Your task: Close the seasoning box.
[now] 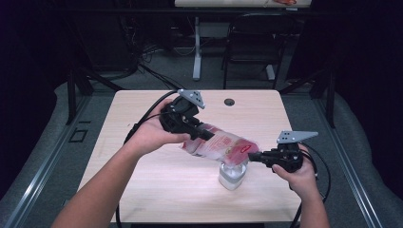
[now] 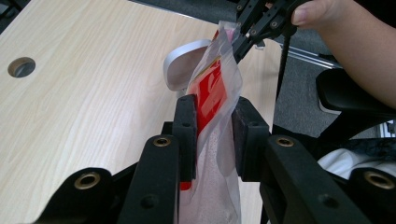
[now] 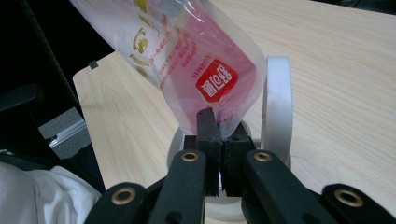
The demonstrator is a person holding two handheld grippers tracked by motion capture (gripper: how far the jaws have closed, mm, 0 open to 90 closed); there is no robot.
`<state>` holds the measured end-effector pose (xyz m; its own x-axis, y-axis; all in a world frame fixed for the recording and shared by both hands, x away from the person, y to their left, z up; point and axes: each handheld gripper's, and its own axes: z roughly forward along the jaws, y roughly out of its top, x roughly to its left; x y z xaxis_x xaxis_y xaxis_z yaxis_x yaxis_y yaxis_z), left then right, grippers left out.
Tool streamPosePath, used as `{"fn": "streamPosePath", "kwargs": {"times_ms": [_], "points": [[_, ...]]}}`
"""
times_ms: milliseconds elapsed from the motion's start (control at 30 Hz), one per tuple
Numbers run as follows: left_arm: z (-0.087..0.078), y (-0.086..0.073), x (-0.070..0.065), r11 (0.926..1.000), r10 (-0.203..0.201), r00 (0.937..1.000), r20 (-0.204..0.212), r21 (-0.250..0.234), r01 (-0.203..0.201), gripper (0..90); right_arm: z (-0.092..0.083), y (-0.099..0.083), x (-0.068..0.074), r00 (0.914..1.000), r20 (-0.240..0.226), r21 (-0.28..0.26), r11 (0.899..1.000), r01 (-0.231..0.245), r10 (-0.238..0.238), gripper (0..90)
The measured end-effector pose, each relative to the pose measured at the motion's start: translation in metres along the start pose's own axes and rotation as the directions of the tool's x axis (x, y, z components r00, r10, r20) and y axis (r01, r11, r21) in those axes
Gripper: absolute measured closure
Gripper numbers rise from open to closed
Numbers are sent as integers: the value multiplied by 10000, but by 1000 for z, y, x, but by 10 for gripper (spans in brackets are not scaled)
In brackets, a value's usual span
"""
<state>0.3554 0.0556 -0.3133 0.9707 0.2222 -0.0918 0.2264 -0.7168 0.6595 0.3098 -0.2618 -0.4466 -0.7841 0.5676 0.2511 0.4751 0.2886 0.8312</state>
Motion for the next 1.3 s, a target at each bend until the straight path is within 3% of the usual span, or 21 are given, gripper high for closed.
{"fn": "streamPosePath", "kwargs": {"times_ms": [200,600,1100,1300], "points": [[1,2,-1,10000,-10,10000,35,-29,10,739,3,-1,0,10000,-71,235,9997,12,-10,886],[-1,-2,1,10000,-8,10000,-6,-68,8,739,7,-1,0,9999,118,0,10000,-33,33,885],[6,2,4,9997,-147,9995,263,-214,153,740,-9,-3,-3,10000,-75,152,9999,24,-23,888],[6,2,3,9997,-192,9995,242,-177,196,740,-8,-4,-4,10000,-93,113,9999,-28,29,888]]}}
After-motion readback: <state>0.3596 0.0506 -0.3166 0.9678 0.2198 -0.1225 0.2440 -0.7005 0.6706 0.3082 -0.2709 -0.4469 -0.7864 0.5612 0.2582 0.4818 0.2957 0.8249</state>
